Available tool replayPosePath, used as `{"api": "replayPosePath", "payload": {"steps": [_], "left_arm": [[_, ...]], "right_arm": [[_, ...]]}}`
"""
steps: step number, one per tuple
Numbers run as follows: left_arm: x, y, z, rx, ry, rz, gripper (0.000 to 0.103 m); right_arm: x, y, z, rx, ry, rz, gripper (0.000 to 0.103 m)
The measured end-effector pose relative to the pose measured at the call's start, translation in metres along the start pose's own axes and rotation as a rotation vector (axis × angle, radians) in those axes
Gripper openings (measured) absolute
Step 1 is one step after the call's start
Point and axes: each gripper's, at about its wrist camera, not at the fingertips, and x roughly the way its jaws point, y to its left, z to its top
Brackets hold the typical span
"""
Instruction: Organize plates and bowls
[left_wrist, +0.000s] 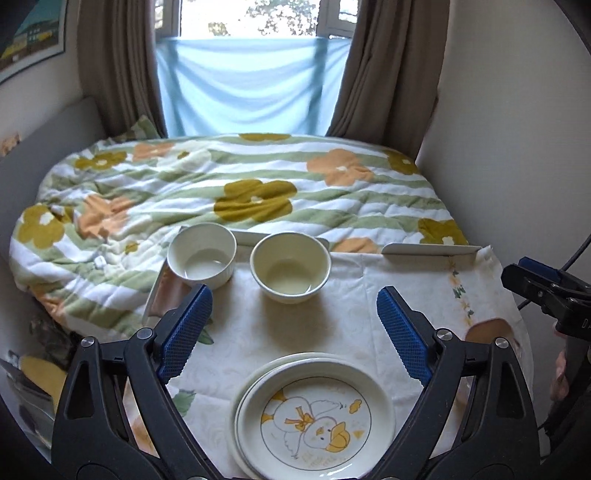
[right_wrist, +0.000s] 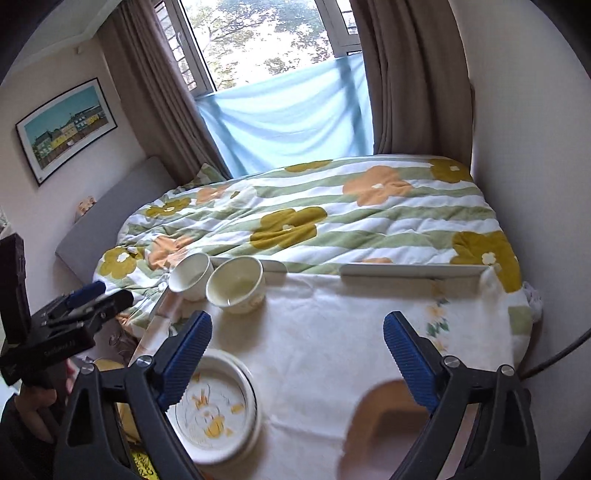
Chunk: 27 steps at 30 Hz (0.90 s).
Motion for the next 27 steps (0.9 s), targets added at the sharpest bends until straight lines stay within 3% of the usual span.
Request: {"api": "replayPosePath", "payload": {"steps": [6, 10, 12, 14, 16, 23, 27], "left_arm": [[0.079, 0.056, 0.000, -0.220, 0.163, -0.140, 0.090], [0.129, 0.081, 0.001, -0.310, 0.232, -0.170, 0.088], [0.150, 0.084, 0.001, -0.318, 0.269, -0.162, 0.079], [0.174, 0.086, -0.002, -0.330, 0.317, -0.164, 0.057], [0.193, 0.088, -0.006, -0.337, 0.356, -0.165, 0.048], [0.227, 0.087, -0.008, -0.300, 0.401, -0.183, 0.030], [0.235, 0.088, -0.002, -0.273, 0.392, -0.180, 0.022]], "right_arm": [[0.084, 0.027, 0.020, 0.037, 0.135, 0.047, 0.093], [0.139, 0.032, 0.021, 0.096, 0.220, 0.043, 0.090], [0.167, 0.033, 0.020, 0.128, 0.269, 0.048, 0.076], [0.192, 0.035, 0.015, 0.154, 0.318, 0.052, 0.067], [0.212, 0.036, 0.010, 0.168, 0.355, 0.041, 0.058], [0.242, 0.033, 0.005, 0.211, 0.395, 0.024, 0.049], [0.254, 0.034, 0.008, 0.215, 0.400, 0.032, 0.033]]}}
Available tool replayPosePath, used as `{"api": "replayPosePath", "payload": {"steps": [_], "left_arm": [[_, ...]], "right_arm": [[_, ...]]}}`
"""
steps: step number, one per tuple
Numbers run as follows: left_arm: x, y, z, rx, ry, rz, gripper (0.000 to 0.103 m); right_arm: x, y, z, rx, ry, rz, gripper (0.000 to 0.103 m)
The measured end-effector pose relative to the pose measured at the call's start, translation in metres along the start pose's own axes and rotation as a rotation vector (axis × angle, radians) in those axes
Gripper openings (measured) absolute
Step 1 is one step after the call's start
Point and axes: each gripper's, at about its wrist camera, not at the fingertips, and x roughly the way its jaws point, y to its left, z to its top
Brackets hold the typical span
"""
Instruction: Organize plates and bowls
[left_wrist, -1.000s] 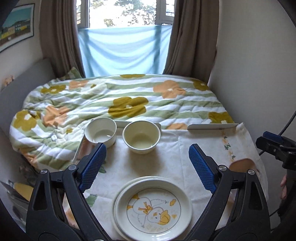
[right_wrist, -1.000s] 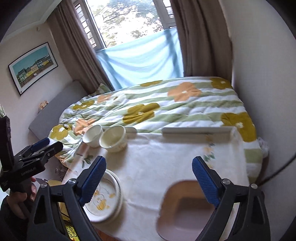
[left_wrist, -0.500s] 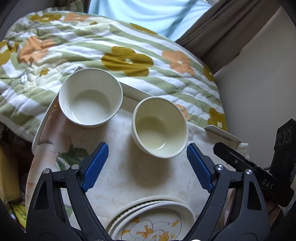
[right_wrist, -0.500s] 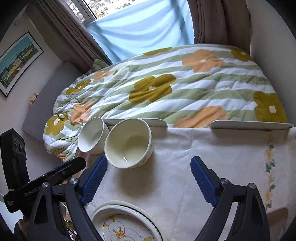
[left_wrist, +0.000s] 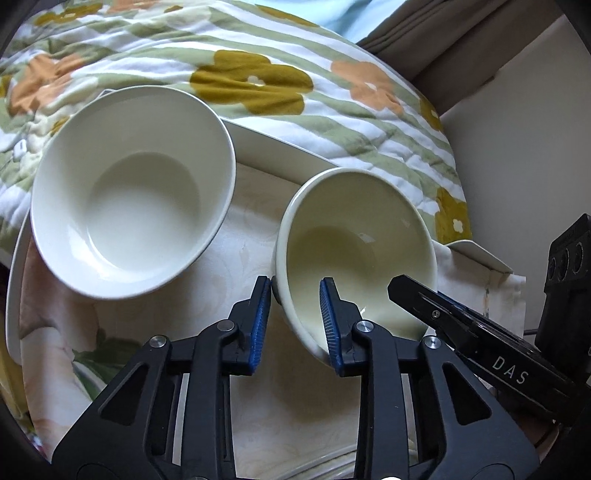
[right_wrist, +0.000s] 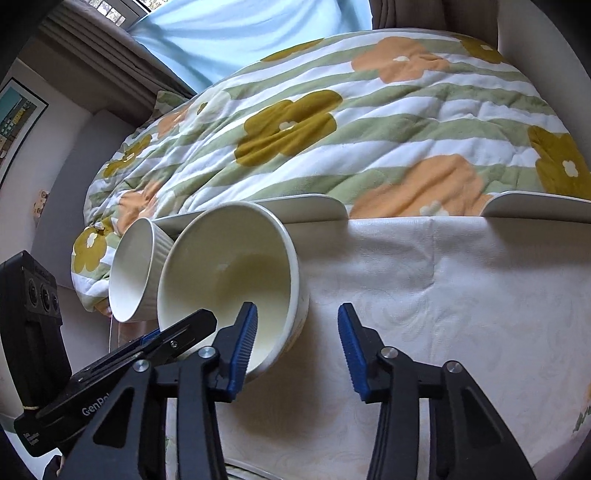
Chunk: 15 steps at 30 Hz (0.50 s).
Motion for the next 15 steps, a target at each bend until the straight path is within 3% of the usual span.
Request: {"api": "replayPosePath", "payload": {"steps": [4, 15], "left_arm": [[-0.0010, 0.0026, 0.0049, 0.015, -0.007, 0.004, 0.017], [-0.0059, -0.0072, 0.0101, 0.076, -0.029, 0.051, 0.016]], "right_arm": [[0.0057, 0.0015, 0.0036, -0.004, -0.005, 0.014, 0.017], [0.0051, 0.0084, 0.0029, -0.040, -0.011, -0.012, 0.016]]}}
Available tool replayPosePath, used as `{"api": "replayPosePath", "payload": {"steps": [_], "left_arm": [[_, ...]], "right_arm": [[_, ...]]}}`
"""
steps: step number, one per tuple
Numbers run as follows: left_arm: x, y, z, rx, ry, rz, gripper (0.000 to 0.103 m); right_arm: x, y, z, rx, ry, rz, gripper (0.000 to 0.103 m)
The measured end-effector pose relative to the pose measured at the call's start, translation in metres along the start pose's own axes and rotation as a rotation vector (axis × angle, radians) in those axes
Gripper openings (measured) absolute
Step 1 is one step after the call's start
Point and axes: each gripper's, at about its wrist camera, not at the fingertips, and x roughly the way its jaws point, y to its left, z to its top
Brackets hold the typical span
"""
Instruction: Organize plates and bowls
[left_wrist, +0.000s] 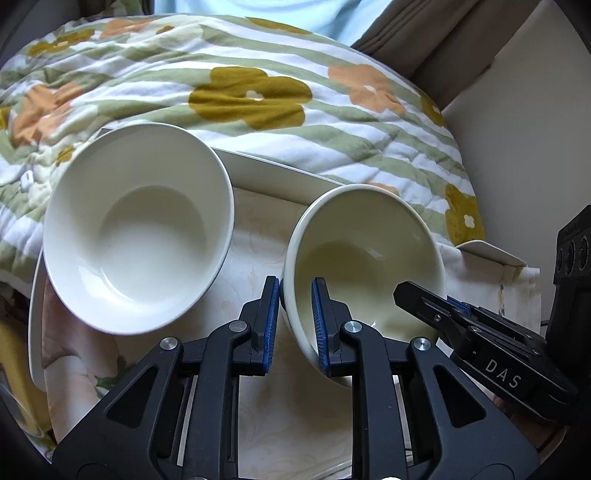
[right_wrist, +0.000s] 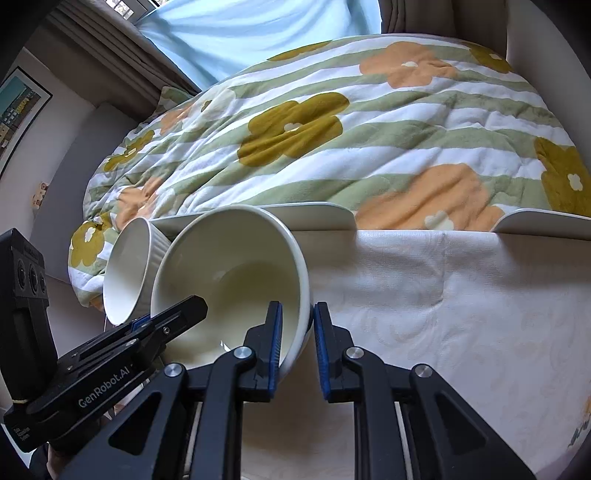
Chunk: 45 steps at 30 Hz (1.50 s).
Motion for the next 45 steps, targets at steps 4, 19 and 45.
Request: {"api": "replayPosePath", "payload": {"steps": [4, 19, 45], "left_arm": [[-0.010, -0.005, -0.001, 0.009, -0.012, 0.008, 0.016], [-0.093, -0.098, -0.053, 0.091, -0.062, -0.004, 0.016], [-0.039, -0.323, -0.212, 0.463, 0.161, -0.039, 0.016]], "right_arm": [[-0.007, 0.003, -0.001, -0.008, -0.010, 0.011, 0.016], [-0.124, -0.029, -0.046, -0.036, -0.094, 0.041, 0.016], [-0.233, -0.223, -0.188, 0.216, -0.076, -0.082, 0.016]]}}
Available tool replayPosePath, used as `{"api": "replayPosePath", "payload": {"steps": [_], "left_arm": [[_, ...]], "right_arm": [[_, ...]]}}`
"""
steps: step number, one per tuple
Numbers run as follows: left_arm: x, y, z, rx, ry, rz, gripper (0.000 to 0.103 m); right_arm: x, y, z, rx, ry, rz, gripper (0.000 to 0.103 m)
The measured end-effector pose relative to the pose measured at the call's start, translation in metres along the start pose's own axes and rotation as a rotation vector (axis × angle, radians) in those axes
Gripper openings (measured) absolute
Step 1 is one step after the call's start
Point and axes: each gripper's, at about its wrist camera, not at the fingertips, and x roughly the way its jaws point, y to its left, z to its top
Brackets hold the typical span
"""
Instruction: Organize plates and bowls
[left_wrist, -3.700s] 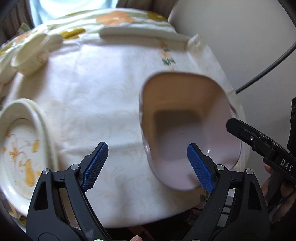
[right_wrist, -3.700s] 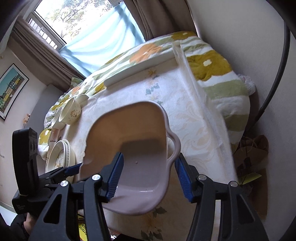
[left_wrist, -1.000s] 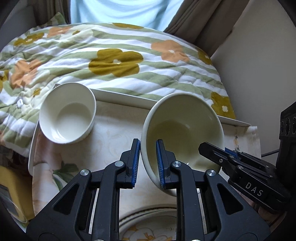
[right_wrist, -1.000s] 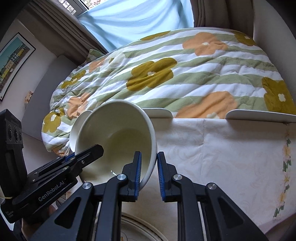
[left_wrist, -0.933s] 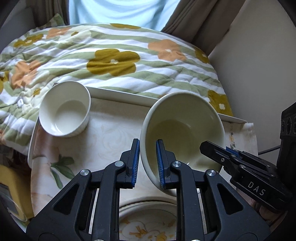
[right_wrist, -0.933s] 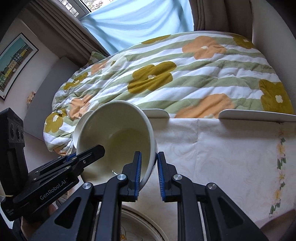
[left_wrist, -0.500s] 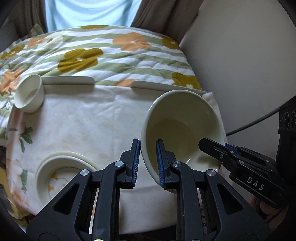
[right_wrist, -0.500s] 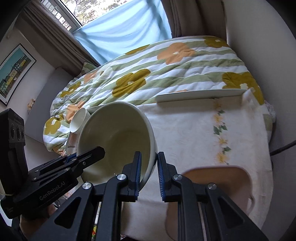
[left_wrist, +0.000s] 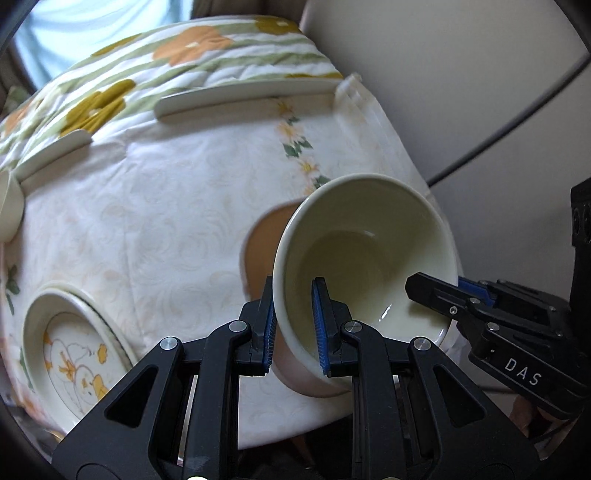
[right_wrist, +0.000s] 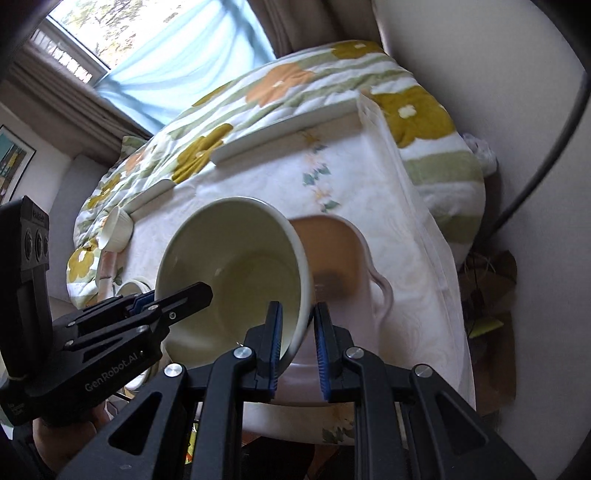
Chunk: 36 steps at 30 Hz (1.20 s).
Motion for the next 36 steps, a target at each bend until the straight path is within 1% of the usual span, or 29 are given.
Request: {"api": "replayPosePath", "payload": {"steps": [2, 6, 16, 22, 25, 31, 36], "left_arm": [[0.010, -0.005, 0.001, 0.047, 0.028, 0.008, 0.016], [0.025, -0.007, 0.002, 0.099, 0.068, 0.015, 0.016], [0.047, -0.009, 0.008, 0.190, 0.107, 0.068, 0.016], [0.050, -0.010, 0.009, 0.210, 0.104, 0.075, 0.016], [0.053, -0.012, 0.010, 0.218, 0.121, 0.079, 0.016], [0.054, -0.006, 0.015, 0.168, 0.153, 0.035, 0.016], [0.053, -0.008, 0.015, 0.175, 0.156, 0.035, 0.017]], "right_arm": [[0.004, -0.003, -0.003, 0.020, 0.002, -0.018, 0.016], [0.013, -0.010, -0.007, 0.075, 0.007, -0.028, 0.016], [0.031, -0.020, -0.014, 0.131, 0.016, -0.061, 0.016], [0.032, -0.019, -0.015, 0.137, 0.006, -0.072, 0.016], [0.031, -0.019, -0.016, 0.142, 0.006, -0.071, 0.016], [0.031, -0.020, -0.016, 0.146, 0.004, -0.071, 0.016], [0.028, -0.020, -0.017, 0.147, 0.002, -0.070, 0.016]]}}
